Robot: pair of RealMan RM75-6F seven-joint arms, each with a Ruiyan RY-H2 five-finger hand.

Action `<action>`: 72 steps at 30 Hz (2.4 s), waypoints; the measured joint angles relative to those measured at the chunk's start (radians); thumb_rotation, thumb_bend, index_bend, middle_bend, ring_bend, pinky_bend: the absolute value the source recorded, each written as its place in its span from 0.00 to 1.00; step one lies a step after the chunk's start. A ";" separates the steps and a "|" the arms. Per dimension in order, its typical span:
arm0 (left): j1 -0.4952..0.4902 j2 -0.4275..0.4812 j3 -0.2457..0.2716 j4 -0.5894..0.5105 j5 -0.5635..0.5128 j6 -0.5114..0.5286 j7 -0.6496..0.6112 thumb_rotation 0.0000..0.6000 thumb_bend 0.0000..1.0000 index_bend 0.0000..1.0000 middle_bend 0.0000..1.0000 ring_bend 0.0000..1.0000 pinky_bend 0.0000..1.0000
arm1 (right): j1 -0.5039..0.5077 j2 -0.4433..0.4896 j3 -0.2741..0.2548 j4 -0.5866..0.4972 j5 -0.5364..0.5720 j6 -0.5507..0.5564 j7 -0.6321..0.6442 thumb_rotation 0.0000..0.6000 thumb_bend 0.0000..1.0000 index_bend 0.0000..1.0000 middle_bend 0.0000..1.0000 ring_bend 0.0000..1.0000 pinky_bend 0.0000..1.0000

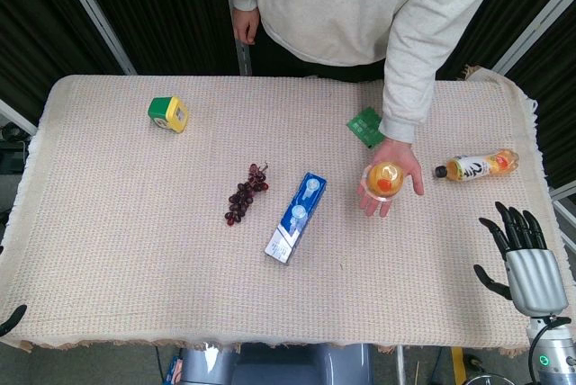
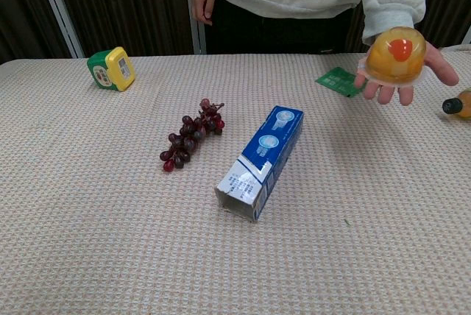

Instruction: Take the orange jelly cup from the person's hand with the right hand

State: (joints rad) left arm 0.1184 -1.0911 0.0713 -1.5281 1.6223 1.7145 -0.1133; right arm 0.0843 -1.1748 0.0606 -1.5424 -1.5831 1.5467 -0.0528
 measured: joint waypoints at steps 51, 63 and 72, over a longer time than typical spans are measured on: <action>-0.007 0.024 -0.008 -0.029 -0.011 -0.061 0.020 1.00 0.25 0.05 0.00 0.00 0.00 | 0.454 0.020 0.292 -0.420 0.695 -0.390 -0.410 1.00 0.10 0.14 0.02 0.00 0.07; -0.027 0.043 -0.013 -0.071 -0.050 -0.125 0.039 1.00 0.25 0.05 0.00 0.00 0.00 | 0.629 -0.161 0.299 -0.316 0.903 -0.381 -0.578 1.00 0.20 0.33 0.20 0.13 0.23; -0.031 0.053 -0.012 -0.081 -0.054 -0.136 0.028 1.00 0.25 0.06 0.00 0.00 0.00 | 0.650 -0.236 0.289 -0.177 0.823 -0.313 -0.545 1.00 0.31 0.70 0.59 0.53 0.62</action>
State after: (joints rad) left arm 0.0874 -1.0379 0.0594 -1.6089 1.5686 1.5783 -0.0852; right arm 0.7341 -1.4113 0.3496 -1.7190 -0.7605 1.2342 -0.5977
